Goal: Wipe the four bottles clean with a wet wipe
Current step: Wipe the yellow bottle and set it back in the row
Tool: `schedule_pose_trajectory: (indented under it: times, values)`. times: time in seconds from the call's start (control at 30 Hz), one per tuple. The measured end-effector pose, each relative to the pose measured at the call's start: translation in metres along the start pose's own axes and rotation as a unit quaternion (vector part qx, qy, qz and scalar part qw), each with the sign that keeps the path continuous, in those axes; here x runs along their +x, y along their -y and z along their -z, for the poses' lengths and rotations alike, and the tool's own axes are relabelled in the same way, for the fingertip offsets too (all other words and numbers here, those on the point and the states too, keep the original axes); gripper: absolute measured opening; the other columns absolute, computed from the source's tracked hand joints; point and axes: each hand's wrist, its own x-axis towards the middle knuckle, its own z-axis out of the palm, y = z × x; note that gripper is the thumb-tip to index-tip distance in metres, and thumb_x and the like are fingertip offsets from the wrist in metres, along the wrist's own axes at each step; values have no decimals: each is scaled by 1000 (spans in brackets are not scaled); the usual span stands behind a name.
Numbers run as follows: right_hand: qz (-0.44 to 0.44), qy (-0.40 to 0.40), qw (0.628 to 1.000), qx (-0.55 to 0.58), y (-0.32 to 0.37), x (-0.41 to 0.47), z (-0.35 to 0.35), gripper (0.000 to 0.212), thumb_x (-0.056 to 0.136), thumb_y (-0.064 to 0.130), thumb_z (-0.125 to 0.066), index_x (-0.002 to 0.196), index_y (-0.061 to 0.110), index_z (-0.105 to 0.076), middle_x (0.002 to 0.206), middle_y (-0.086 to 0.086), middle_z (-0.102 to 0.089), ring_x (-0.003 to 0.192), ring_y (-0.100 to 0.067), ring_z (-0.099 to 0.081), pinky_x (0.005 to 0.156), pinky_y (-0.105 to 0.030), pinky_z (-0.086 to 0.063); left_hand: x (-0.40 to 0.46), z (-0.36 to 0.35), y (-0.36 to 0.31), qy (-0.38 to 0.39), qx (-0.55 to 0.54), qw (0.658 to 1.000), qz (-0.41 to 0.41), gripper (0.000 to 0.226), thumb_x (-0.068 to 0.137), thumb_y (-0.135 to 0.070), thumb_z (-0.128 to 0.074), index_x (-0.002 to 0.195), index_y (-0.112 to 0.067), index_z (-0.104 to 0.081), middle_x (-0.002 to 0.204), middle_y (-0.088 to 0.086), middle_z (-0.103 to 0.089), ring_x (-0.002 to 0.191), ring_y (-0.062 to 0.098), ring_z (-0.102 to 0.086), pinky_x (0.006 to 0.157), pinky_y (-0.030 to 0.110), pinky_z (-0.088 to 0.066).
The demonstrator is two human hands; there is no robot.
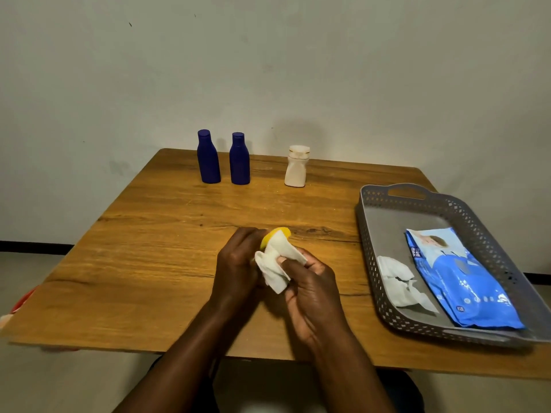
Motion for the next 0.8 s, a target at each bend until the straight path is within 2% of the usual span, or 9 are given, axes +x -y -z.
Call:
schedule_pose_trajectory:
  times: [0.07, 0.17, 0.27, 0.43, 0.5, 0.57, 0.67, 0.73, 0.8]
  values:
    - [7, -22, 999, -24, 2, 14, 12, 25, 86, -8, -53, 95, 9, -68, 84, -10, -75, 81, -26, -71, 74, -40, -57, 9, 3, 4, -14, -31, 997, 75, 40, 73, -7, -78, 108, -19, -64, 100, -3, -63, 92, 4, -59, 78, 17, -49]
    - [12, -70, 995, -70, 3, 40, 31, 24, 86, -6, -52, 92, 11, -68, 83, -11, -74, 80, -30, -69, 78, -52, -54, 24, 10, 16, 0, -94, 970, 223, 40, 77, -10, -74, 112, -23, -61, 107, -6, -64, 101, 7, -60, 83, 22, -49]
    - [35, -95, 987, -122, -1, 63, 45, 26, 84, -6, -51, 87, 11, -70, 84, -13, -74, 82, -32, -69, 82, -49, -54, 41, 18, 25, 18, -174, 935, 309, 40, 78, -12, -73, 115, -22, -61, 111, -5, -66, 105, 11, -60, 89, 31, -51]
    - [121, -94, 949, -275, -14, 83, 57, 26, 80, 1, -53, 83, 18, -73, 84, -6, -74, 81, -22, -68, 76, -37, -54, 77, 29, 41, 73, -126, 950, 275, 38, 76, -11, -75, 110, -22, -62, 106, -6, -67, 101, 11, -61, 87, 33, -51]
    - [184, -69, 912, -360, -20, 82, 61, 22, 74, 9, -51, 81, 18, -70, 82, 1, -70, 79, -11, -65, 72, -26, -51, 97, 28, 47, 93, -95, 960, 248, 36, 75, -11, -75, 108, -20, -63, 102, -4, -67, 98, 12, -62, 85, 32, -52]
    - [240, -40, 876, -416, -27, 80, 65, 22, 74, 1, -53, 78, 16, -68, 81, 5, -66, 79, -7, -62, 67, -19, -47, 119, 26, 54, 116, -63, 968, 213, 34, 76, -11, -75, 107, -16, -63, 99, -3, -67, 94, 11, -62, 82, 31, -53]
    - [266, -28, 867, -421, -31, 83, 69, 28, 77, -10, -55, 77, 15, -67, 82, 7, -64, 81, -10, -63, 67, -16, -47, 156, 16, 61, 133, -14, 977, 163, 39, 76, -9, -75, 112, -12, -59, 100, -2, -65, 91, 8, -61, 73, 19, -52]
    - [278, -30, 859, -429, -31, 86, 69, 22, 75, 0, -55, 76, 19, -66, 82, 9, -64, 80, -9, -63, 66, -17, -47, 180, 7, 63, 143, 12, 980, 138, 42, 76, -7, -74, 113, -11, -54, 100, 0, -62, 90, 9, -60, 67, 14, -50]
    - [277, -33, 863, -422, -32, 88, 70, 14, 73, 13, -53, 75, 20, -66, 82, 9, -64, 80, -10, -63, 65, -21, -49, 203, -4, 68, 159, 42, 979, 120, 44, 77, -6, -74, 115, -9, -51, 108, 8, -62, 98, 17, -61, 74, 20, -51]
